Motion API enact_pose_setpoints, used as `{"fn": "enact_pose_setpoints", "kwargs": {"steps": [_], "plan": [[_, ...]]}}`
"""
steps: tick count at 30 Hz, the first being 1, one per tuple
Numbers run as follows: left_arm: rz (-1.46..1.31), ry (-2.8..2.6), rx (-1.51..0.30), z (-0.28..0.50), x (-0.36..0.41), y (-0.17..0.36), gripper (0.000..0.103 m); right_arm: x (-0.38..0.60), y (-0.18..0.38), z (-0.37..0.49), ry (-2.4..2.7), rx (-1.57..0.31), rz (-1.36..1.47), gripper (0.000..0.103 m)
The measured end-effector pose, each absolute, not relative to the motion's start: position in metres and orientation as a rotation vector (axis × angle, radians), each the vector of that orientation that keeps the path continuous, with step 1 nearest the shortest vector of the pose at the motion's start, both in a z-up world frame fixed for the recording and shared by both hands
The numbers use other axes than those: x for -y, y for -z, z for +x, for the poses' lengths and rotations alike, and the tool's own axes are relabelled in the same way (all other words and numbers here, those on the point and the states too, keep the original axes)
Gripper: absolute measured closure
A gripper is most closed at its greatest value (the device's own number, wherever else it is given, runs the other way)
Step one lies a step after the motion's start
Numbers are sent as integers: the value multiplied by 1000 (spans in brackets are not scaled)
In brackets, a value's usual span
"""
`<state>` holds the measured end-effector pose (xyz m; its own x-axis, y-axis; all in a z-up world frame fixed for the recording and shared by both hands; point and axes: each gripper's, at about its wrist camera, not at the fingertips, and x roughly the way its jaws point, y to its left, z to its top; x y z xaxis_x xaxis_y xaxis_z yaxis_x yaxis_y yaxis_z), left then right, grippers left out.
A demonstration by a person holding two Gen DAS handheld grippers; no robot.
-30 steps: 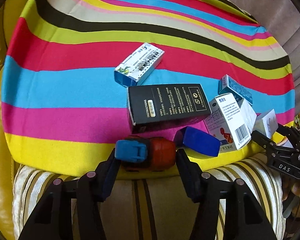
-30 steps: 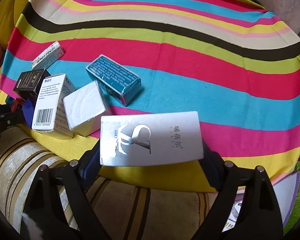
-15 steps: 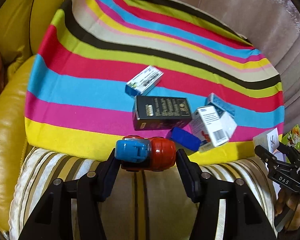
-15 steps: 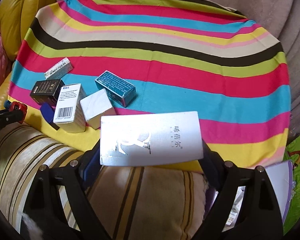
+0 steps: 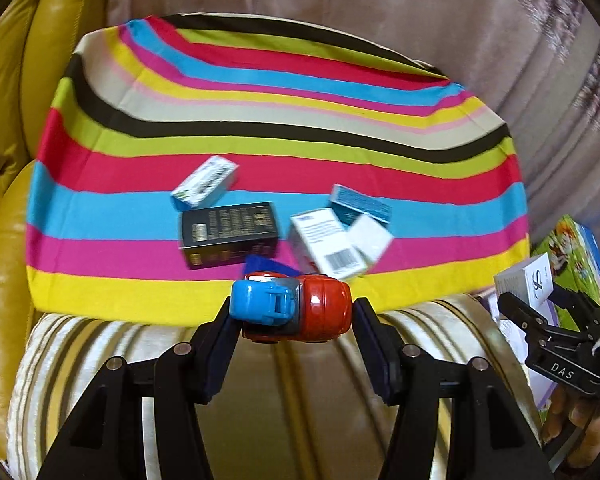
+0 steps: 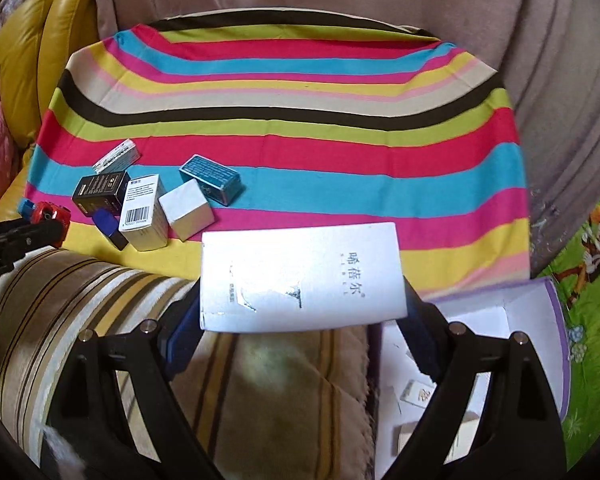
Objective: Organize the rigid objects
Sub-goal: 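Carry the toy truck and white box into the purple-rimmed box and release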
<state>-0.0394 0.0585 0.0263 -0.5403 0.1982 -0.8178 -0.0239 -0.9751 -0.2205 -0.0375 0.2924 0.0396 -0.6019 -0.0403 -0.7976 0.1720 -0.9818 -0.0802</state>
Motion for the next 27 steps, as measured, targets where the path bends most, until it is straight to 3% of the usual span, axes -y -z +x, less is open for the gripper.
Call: {"fn": "enact_pose_setpoints", "kwargs": {"steps": [27], "plan": [[-1360, -2336, -5, -22, -211, -36, 46, -402, -40, 9, 2872, -33, 1426, 15]]}}
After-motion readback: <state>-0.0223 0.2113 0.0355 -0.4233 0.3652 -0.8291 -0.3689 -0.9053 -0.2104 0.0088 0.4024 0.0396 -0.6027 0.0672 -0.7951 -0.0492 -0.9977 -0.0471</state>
